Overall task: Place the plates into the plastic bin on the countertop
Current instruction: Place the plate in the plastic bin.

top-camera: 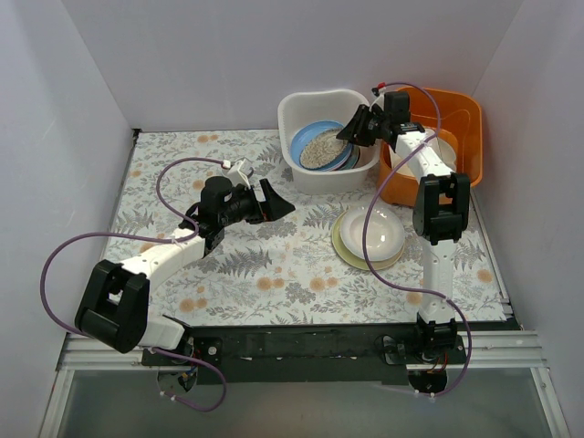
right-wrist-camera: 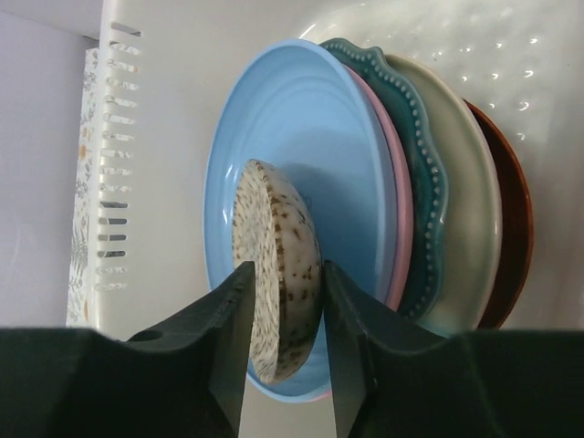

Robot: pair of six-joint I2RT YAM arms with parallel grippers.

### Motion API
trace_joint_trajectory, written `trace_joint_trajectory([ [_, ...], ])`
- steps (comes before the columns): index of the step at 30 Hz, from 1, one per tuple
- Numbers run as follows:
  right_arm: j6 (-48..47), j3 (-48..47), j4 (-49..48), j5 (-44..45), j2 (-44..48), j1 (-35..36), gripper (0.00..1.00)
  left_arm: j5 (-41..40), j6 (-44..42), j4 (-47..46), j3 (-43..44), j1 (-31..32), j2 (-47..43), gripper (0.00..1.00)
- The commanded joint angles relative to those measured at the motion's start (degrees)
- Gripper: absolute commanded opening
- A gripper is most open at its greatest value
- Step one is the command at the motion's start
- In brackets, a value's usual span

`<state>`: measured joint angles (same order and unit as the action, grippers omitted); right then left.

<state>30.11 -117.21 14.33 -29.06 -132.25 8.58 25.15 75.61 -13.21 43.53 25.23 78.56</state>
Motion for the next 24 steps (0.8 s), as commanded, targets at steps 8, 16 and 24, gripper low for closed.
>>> trace_joint_trajectory([
  [8, -3.2, 7.1, -3.7, 6.4, 13.5, -0.1, 0.75, 3.3, 0.3, -1.6, 1.6, 0.0, 2.5, 0.98],
  [16, -3.7, 9.6, -6.2, 6.4, 19.6, -0.1, 0.88, 5.3, 2.1, -3.6, 2.3, 0.0, 5.0, 0.98],
  [24, -3.5, 11.3, -6.5, 4.4, 20.3, 0.0, 0.88, 6.2, 1.6, -3.0, 3.5, 0.6, 5.6, 0.98],
])
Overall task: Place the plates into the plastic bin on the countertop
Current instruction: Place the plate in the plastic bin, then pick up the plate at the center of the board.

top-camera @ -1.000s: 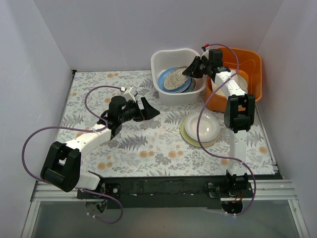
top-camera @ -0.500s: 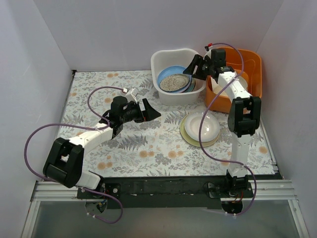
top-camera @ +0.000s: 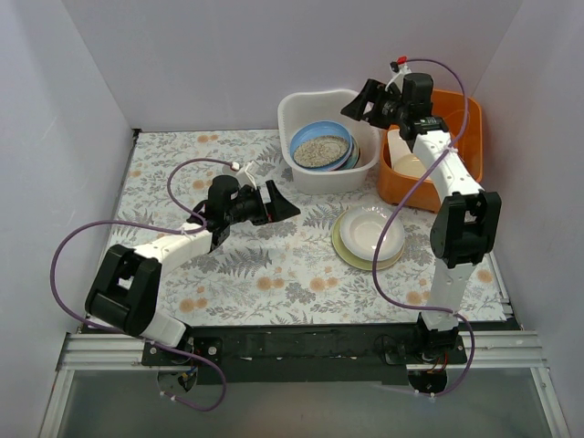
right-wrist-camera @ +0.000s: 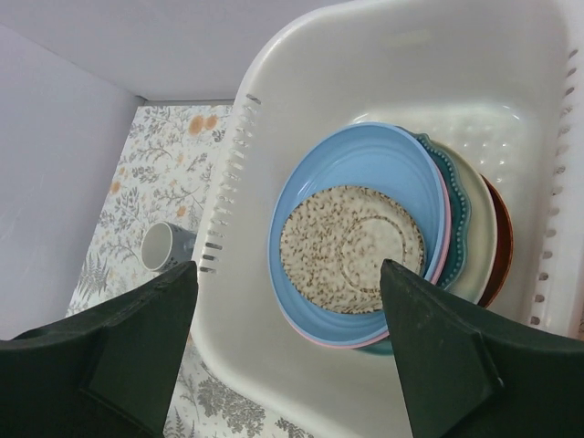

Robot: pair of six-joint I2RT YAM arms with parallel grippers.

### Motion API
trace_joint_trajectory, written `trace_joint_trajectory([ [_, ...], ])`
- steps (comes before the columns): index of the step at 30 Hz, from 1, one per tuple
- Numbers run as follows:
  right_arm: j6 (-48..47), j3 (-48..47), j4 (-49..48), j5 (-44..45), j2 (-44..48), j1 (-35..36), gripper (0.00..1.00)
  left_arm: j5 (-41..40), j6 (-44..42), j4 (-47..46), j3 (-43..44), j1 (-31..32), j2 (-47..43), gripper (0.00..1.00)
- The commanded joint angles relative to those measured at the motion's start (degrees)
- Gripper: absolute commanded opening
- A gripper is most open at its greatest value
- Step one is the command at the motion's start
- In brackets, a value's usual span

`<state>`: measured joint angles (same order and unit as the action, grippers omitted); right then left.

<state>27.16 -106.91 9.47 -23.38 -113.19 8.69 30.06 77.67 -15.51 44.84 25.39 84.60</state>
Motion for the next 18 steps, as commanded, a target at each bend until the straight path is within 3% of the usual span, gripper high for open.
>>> trace_joint_trajectory([
  [1, -0.5, 1.4, -1.7, -1.3, 1.4, -0.1, 0.88, 1.2, -0.4, -0.8, 2.3, 0.5, -0.2, 0.98],
  [13, -0.9, 15.8, -5.7, -2.4, 10.5, -0.2, 0.88, 2.8, 0.0, -0.8, 7.3, 5.6, 9.4, 0.98],
  [18, -1.6, 22.1, -6.4, -2.0, 16.1, -0.5, 0.88, 3.9, 0.9, -2.1, 11.2, 8.5, 15.1, 0.90],
])
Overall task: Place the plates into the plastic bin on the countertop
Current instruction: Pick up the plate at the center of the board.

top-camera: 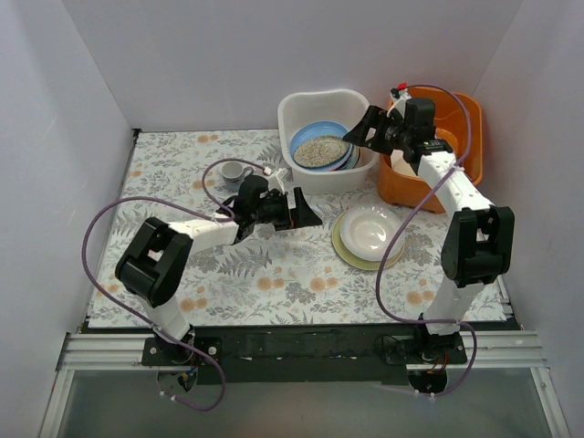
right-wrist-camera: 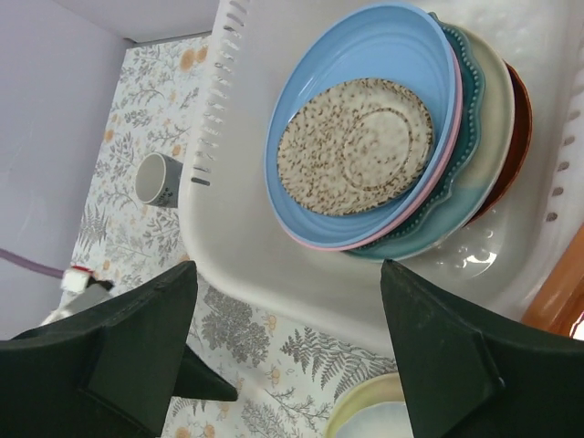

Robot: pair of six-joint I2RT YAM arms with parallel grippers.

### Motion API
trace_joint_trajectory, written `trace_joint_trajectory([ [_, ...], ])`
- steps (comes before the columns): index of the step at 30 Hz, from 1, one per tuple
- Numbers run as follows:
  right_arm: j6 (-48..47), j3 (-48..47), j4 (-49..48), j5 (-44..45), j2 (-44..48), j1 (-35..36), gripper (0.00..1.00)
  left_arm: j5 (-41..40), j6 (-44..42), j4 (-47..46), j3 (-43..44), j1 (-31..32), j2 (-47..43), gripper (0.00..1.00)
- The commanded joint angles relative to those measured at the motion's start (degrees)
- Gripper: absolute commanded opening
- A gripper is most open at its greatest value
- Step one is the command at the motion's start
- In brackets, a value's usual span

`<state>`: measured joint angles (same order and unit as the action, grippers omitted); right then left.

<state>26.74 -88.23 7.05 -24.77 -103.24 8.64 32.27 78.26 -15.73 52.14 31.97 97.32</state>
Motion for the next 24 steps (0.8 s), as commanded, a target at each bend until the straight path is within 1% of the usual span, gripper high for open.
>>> trace_joint_trajectory([
  [1, -1.1, 4.4, -4.2, -0.7, 7.0, -0.6, 0.88, 1.9, 0.8, -2.4, 4.5, 2.3, 4.4, 0.89],
  [5, -0.6, 8.7, -5.4, -1.7, 11.5, -1.3, 0.88, 3.2, 2.1, -4.0, 7.2, 4.4, 8.2, 0.84],
  [9, -0.4, 10.6, -5.6, -2.4, 13.9, -1.5, 0.88, 4.0, 3.1, -5.2, 10.2, 5.6, 11.7, 0.78],
  [14, -0.3, 12.7, -6.0, -3.0, 15.6, -2.1, 0.88, 4.9, 4.6, -6.9, 11.6, 6.7, 15.4, 0.75],
  [24, -0.2, 14.0, -6.1, -3.4, 17.0, -3.0, 0.88, 5.1, 6.6, -8.7, 15.6, 8.8, 20.0, 0.72],
])
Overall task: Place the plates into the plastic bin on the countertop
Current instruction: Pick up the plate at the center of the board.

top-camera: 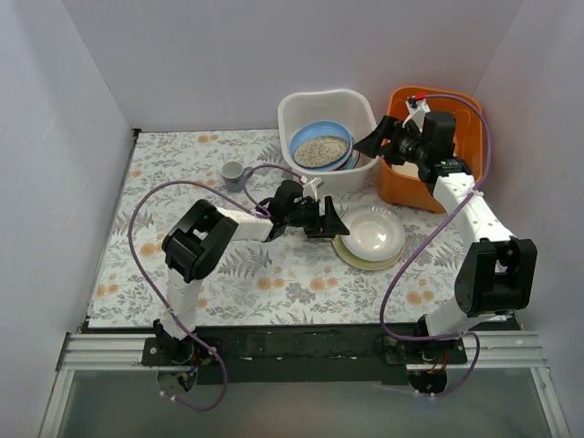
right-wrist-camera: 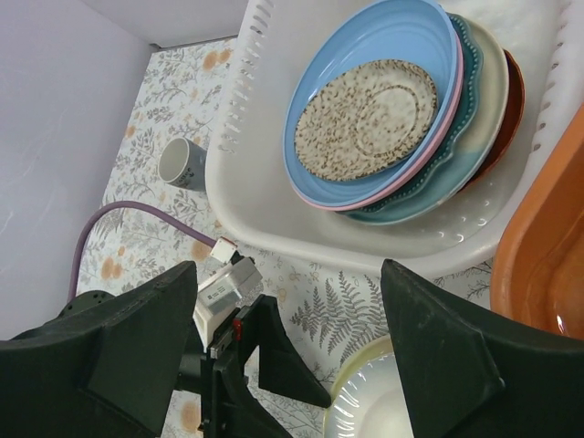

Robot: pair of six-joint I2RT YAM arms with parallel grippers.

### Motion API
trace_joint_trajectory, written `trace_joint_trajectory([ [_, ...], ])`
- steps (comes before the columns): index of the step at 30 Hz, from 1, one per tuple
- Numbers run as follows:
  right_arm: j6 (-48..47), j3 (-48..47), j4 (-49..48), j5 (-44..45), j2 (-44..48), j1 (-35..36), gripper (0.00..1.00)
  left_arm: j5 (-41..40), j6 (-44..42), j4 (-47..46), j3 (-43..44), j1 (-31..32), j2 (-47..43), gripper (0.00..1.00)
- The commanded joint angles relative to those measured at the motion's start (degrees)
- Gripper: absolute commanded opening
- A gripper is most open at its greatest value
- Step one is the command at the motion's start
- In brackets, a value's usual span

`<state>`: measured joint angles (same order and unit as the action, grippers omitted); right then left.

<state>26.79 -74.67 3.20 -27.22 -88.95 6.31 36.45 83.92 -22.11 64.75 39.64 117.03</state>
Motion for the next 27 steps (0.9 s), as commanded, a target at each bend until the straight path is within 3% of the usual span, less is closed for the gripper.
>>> trace_joint_trajectory([
  [1, -0.2, 0.6, -2.3, -1.1, 2.8, -0.6, 0.88, 0.9, 1.1, -2.2, 3.5, 1.4, 1.3, 0.72],
  [6, -0.1, 0.8, -2.3, -1.5, 3.1, -1.1, 0.88, 0.7, 1.2, -1.6, 6.0, 2.6, 3.8, 0.70],
  [13, 0.1, 1.2, -2.5, -2.0, 3.4, -1.7, 0.88, -0.2, 1.2, -0.8, 7.0, 3.5, 5.8, 0.57],
  [16, 0.1, 1.3, -2.6, -2.2, 3.4, -1.8, 0.88, -0.5, 0.9, -0.5, 7.5, 3.6, 6.5, 0.47],
  [19, 0.2, 1.5, -2.7, -2.3, 3.6, -1.9, 0.88, -0.4, 1.2, -0.6, 8.1, 3.6, 7.5, 0.25],
  [21, 0.3, 1.7, -2.7, -2.7, 3.5, -2.0, 0.88, -0.2, 1.2, -0.2, 8.4, 3.7, 8.1, 0.00],
  [27, 0.5, 2.5, -2.7, -3.8, 3.1, -2.2, 0.88, -1.1, 0.9, -0.6, 6.9, 3.7, 6.7, 0.00],
])
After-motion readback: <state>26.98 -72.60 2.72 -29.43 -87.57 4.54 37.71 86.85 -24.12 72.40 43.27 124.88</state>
